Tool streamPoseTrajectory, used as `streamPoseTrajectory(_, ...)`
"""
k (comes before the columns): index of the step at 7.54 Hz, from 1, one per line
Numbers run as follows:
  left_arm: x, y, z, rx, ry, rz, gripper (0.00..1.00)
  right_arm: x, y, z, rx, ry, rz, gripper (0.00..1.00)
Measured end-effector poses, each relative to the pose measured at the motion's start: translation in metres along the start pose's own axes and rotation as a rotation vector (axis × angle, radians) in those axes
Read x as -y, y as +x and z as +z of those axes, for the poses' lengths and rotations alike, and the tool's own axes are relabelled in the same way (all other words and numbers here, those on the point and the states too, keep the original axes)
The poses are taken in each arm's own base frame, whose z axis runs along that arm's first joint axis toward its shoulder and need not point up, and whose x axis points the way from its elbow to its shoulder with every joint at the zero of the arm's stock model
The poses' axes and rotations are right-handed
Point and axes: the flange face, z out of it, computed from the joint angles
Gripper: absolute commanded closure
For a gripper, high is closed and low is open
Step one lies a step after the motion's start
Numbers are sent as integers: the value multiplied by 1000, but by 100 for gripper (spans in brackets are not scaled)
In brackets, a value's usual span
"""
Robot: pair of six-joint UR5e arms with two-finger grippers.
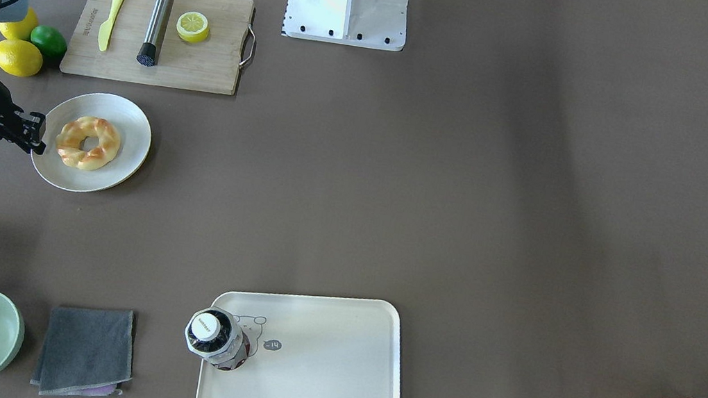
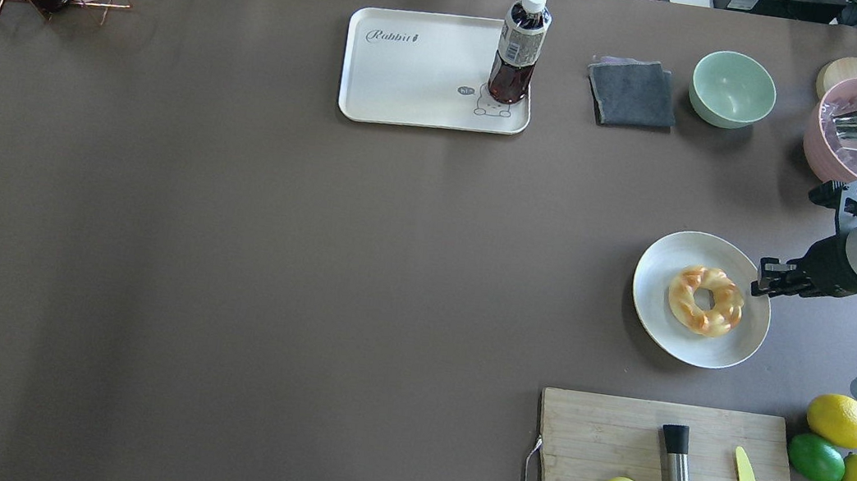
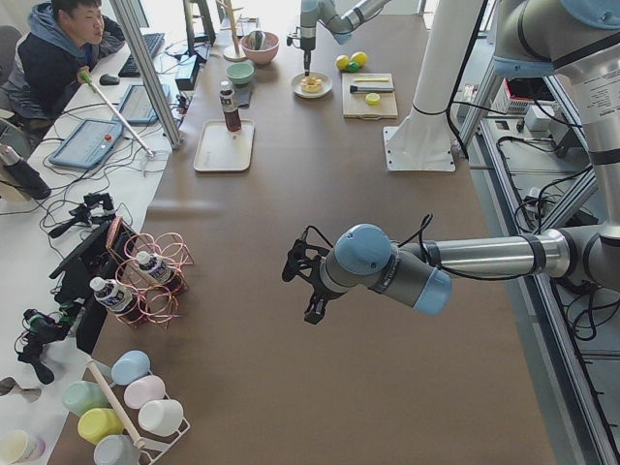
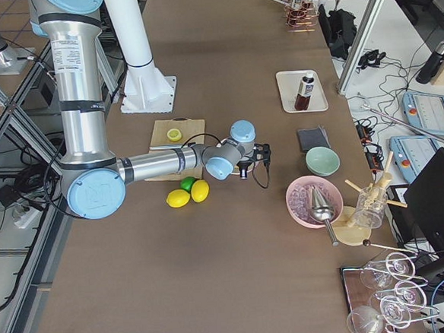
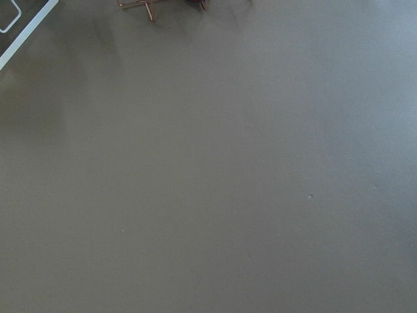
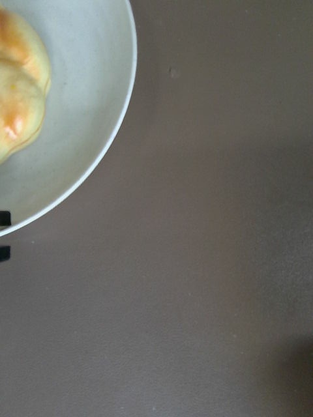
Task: Place donut on tray
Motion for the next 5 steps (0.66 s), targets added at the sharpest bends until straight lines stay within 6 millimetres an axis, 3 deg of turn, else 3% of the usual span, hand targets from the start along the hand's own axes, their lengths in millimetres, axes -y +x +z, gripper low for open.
streamPoseTrajectory(2, 1, 1, -1, -1, 3, -5, 4, 0, -6, -3, 9, 2, -6, 100)
streamPoseTrajectory(3, 12, 6, -1, -7, 9, -44, 4, 2, -15, -9, 25, 10, -16, 100)
streamPoseTrajectory(4, 47, 26, 9, -32, 6, -90, 4, 3, -29, -18, 45, 23, -28, 100)
streamPoseTrajectory(5, 95, 63, 31, -71, -16, -133, 4, 6, -47, -29, 71, 39, -17, 100)
